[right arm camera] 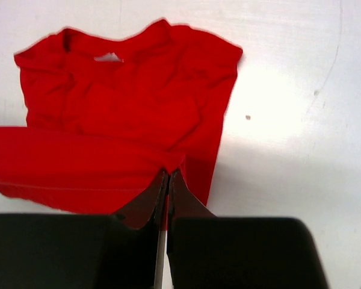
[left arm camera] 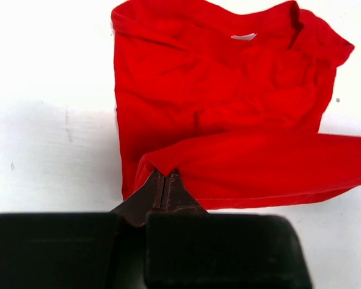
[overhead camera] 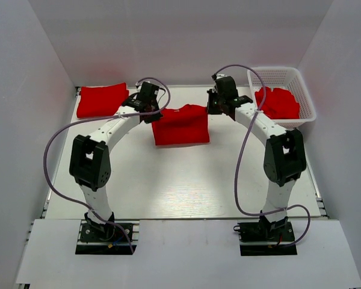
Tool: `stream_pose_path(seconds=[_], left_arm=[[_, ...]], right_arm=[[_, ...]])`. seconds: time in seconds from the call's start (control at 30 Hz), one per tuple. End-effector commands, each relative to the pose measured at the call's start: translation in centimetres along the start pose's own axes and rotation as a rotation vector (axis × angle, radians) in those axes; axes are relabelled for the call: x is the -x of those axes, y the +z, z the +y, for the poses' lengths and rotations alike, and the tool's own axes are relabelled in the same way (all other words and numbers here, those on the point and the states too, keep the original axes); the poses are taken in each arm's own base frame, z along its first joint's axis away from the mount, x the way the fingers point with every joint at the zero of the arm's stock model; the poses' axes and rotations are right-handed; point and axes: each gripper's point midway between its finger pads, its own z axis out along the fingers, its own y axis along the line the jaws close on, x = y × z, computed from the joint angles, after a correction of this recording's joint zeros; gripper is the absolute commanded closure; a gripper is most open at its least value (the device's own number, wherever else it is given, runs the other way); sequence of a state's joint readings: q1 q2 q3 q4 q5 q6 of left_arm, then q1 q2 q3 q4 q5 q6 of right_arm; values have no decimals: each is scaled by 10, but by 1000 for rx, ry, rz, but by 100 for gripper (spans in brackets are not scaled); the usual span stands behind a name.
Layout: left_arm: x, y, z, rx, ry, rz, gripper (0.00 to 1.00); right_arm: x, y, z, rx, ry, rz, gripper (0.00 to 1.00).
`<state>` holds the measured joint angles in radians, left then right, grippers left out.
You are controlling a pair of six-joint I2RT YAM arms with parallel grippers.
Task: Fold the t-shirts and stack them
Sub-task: Fold the long partially folded tshirt into a neat square
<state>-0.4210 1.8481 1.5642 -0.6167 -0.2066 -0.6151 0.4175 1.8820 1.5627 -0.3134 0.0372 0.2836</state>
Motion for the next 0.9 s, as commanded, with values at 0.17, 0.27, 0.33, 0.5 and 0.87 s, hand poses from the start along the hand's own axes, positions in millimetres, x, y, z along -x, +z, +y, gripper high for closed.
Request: stream_pose_path(seconds=[0.17, 0.27, 0.33, 0.5, 0.87], left_arm=[[31, 14, 8, -10, -3, -45, 100], [38, 26, 3, -38, 18, -53, 100], [41, 36, -3, -49, 28, -54, 100], [51, 55, -6, -50, 32, -69, 100], [59, 81, 11, -2, -16, -108, 100]], right_arm=[[58, 24, -7, 5, -27, -122, 100], [61, 36, -12, -8, -18, -127, 100], [66, 43, -13, -6, -13, -138, 100], [69, 66, -21, -1, 3, -139, 100], [75, 103, -9, 126, 59, -238, 100]])
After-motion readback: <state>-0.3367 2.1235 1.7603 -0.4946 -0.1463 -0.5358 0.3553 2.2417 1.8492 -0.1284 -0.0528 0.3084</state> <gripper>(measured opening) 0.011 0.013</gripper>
